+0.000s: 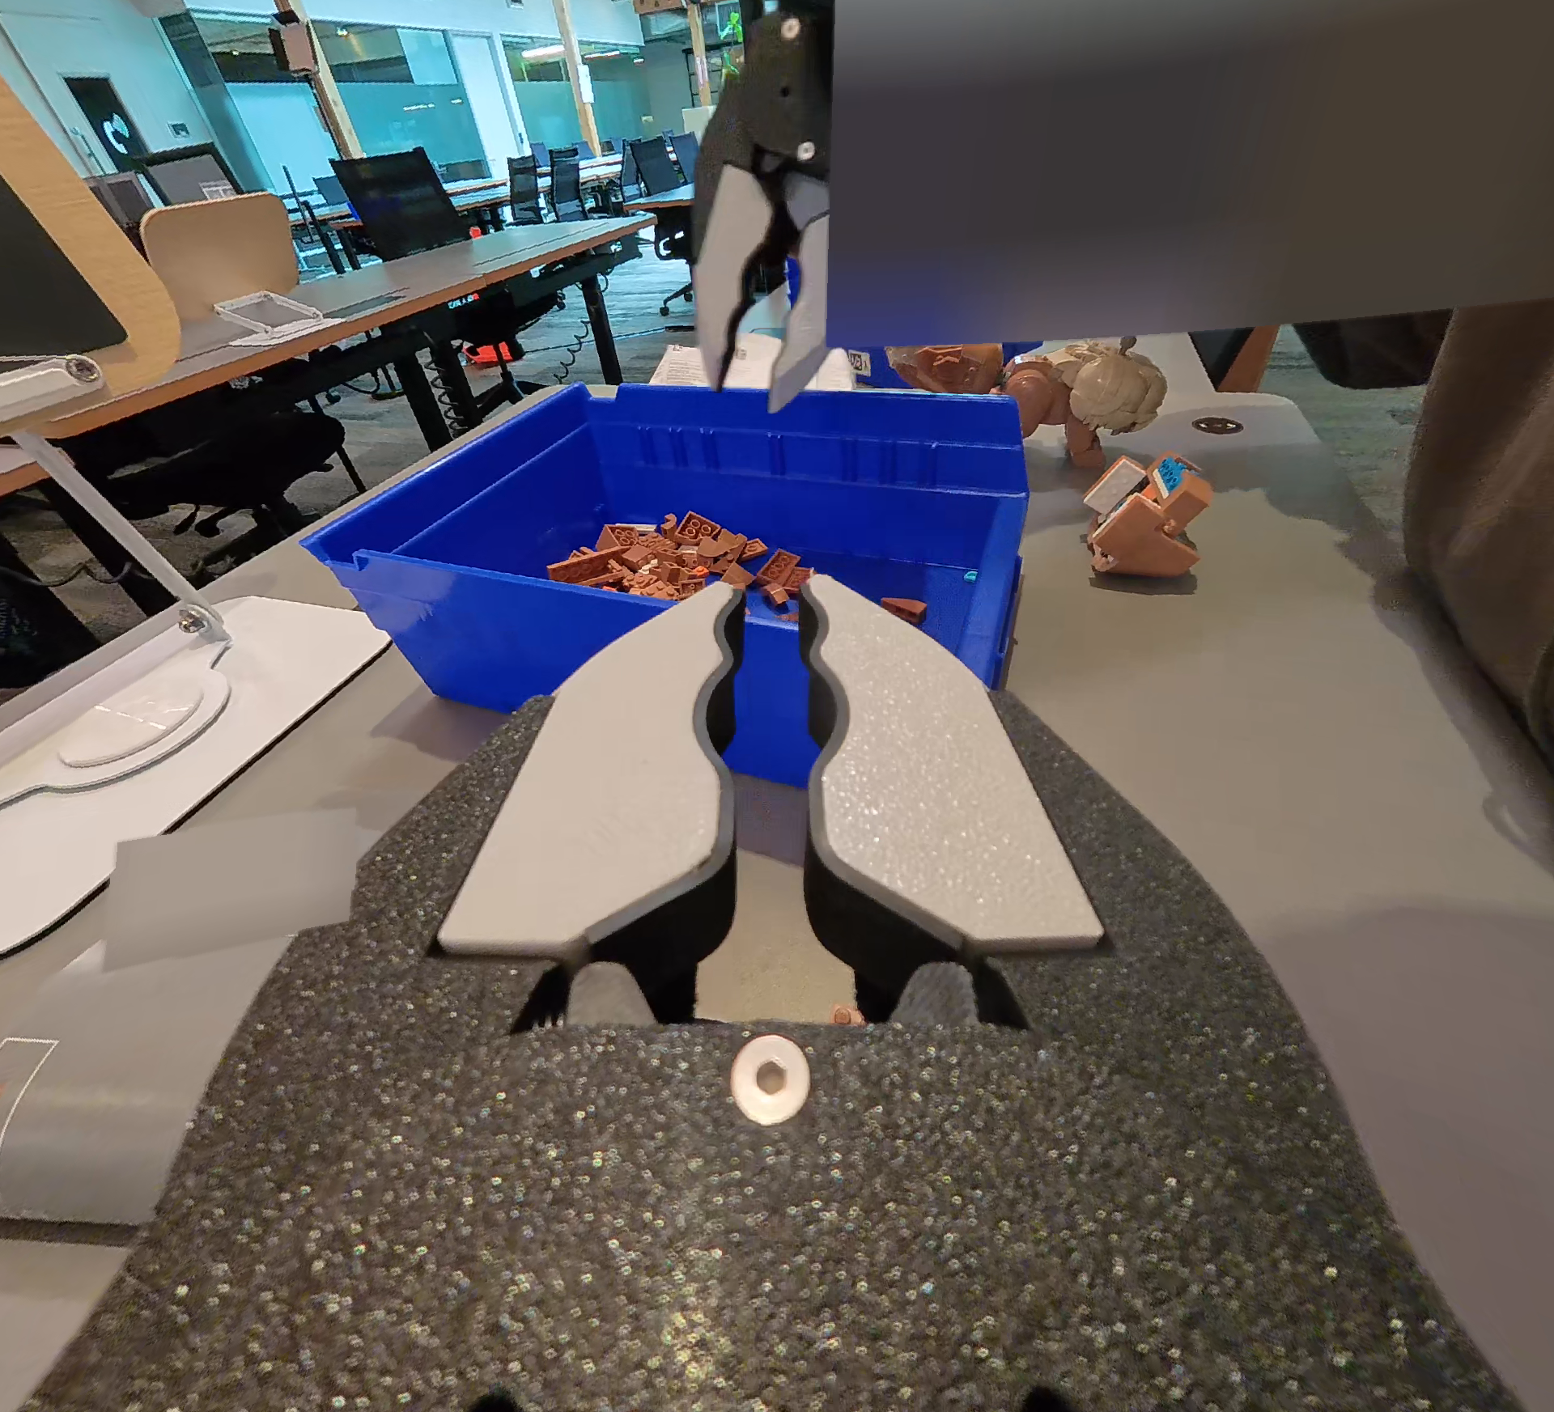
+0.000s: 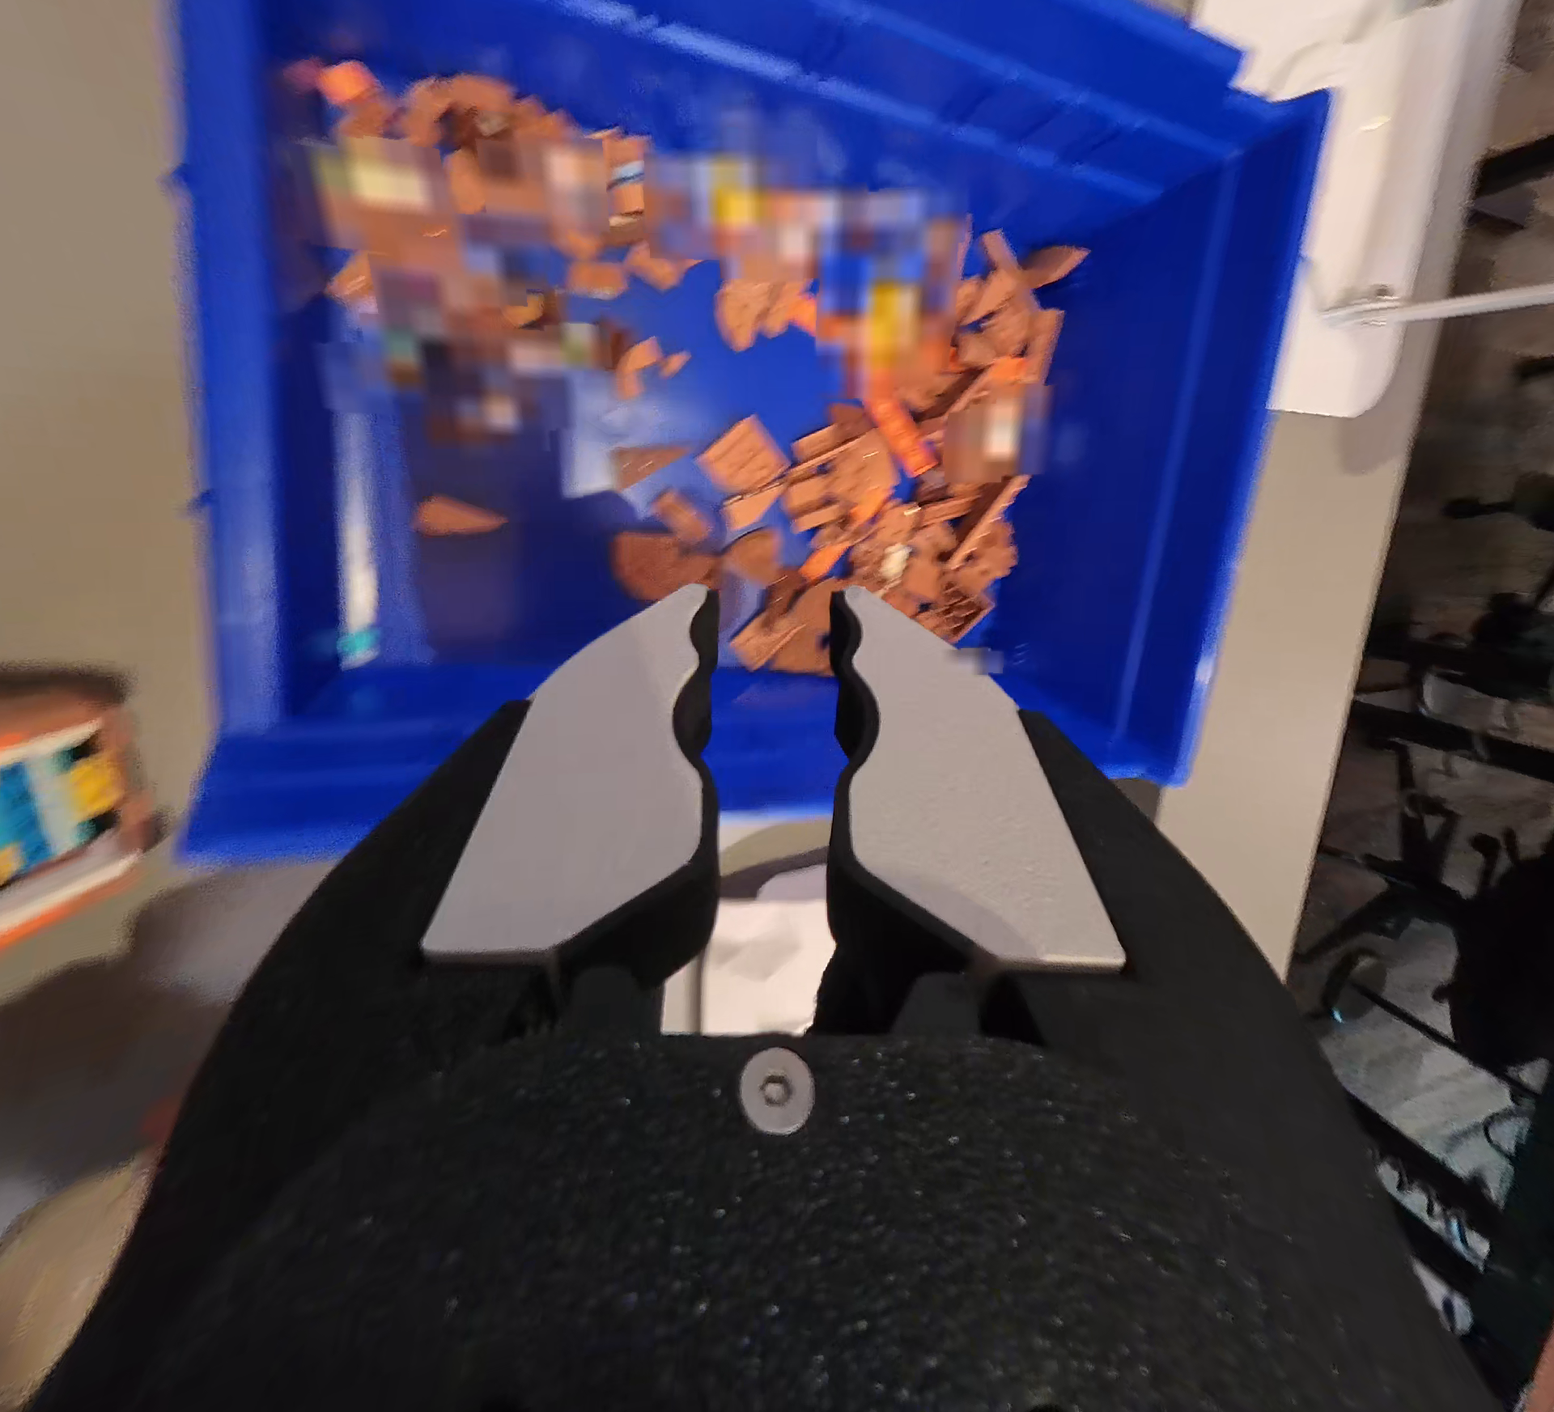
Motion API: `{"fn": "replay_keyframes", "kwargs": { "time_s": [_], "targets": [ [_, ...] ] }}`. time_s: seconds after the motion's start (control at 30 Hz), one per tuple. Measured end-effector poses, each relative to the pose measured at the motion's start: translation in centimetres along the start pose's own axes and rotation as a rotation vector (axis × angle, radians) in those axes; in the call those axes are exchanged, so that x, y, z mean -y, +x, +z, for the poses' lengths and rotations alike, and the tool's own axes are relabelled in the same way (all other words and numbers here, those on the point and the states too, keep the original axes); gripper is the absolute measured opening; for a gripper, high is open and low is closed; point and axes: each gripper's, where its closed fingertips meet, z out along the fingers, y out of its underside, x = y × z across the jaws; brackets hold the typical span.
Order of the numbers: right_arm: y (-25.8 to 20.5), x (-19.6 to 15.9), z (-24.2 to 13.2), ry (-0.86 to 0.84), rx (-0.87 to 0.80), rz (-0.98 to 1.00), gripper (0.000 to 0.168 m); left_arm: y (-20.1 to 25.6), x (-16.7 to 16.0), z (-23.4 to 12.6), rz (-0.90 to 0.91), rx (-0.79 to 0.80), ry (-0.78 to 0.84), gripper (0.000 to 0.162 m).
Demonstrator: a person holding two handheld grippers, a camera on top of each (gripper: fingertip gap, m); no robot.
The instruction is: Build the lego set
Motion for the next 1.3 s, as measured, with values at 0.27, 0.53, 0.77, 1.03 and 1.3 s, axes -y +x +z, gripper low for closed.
{"fn": "replay_keyframes", "kwargs": {
  "time_s": [0.27, 0.53, 0.77, 1.03, 1.3],
  "targets": [
    [6.2, 0.2, 5.6, -0.123, -0.053, 0.135, 0.023, 0.0, 0.4, -0.2, 0.008, 0.006, 0.010, 0.012],
    [8.2, -2.3, 10.6, -0.316, -0.037, 0.198, 0.020, 0.1, 0.8, -0.3, 0.014, 0.007, 0.018, 0.011],
    [7.9, -3.5, 12.3, -0.420, 0.010, 0.210, 0.019, 0.3, 0.8, -0.3, 0.016, 0.003, 0.019, 0.011],
    [7.8, -4.9, 13.0, -0.527, 0.019, 0.203, 0.012, 0.3, 0.9, -0.3, 0.017, 0.005, 0.021, 0.011],
    [7.7, -4.7, 12.2, -0.501, 0.013, 0.190, 0.005, 0.2, 1.0, -0.4, 0.022, 0.009, 0.023, 0.011]
  ]
}}
